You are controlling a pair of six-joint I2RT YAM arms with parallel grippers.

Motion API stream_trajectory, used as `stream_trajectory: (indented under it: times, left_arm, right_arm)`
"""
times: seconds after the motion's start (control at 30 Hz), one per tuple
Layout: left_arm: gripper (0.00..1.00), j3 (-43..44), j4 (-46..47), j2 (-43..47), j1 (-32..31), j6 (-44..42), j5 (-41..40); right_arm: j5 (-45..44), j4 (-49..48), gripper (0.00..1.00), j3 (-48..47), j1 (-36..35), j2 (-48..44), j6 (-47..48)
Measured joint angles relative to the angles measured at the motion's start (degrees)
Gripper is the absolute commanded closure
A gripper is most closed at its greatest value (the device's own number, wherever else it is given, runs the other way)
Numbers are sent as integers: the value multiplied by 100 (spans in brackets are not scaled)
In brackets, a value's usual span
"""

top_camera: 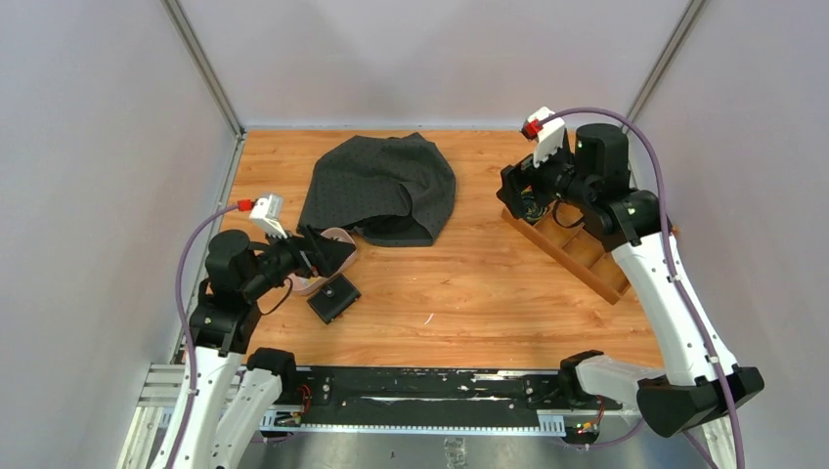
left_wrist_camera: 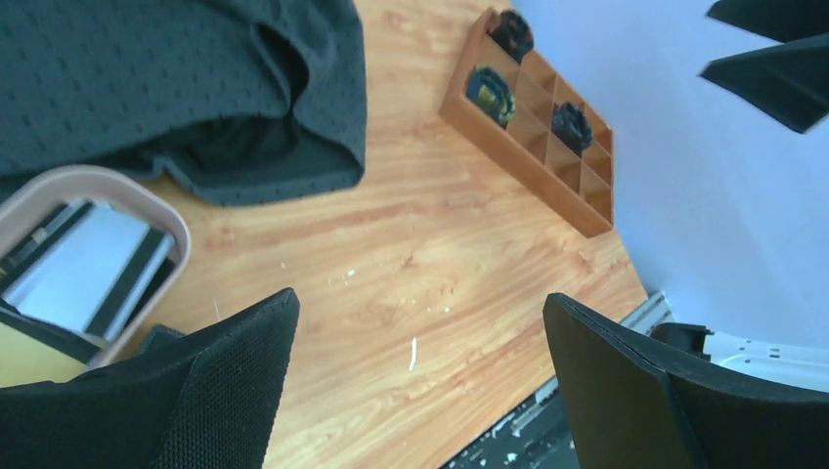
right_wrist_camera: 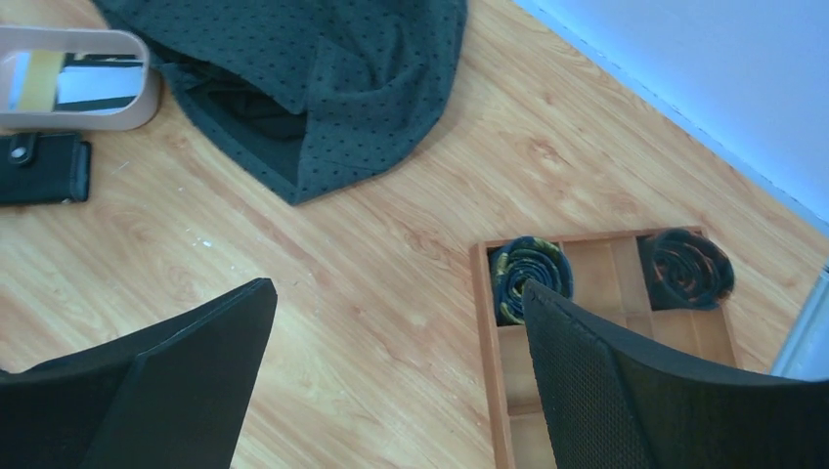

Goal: Put the credit cards into the card holder
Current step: Open the card holder at the center of the board.

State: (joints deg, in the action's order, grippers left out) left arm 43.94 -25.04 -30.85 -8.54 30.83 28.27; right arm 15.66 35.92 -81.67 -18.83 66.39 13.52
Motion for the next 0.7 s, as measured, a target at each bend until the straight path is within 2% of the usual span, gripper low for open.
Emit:
stream_trajectory:
  times: [0.2,0.37,0.47,0.6,0.7]
  left_arm:
    - [0,-909,254,-4,0,568,35]
    - [0,-962,-87,-107,-308,603,-557]
    - [0,-955,-262,-372,-1357,638,-1401]
    - [0,-800,-557,-1360,-3141,780,-2889]
    - [0,-855,-629,-1784,-3508,1029,-3582]
  right_arm:
    - [1325,46,0,446,205,-164,413]
    - [2306,57,0,1298,286,-151,787]
    - [2785,-39,0,1832,289,-105,999]
    - [3182,-247,0,2494,306,-26,1189]
    - [3388,-382,0,2813,400,-22,1266]
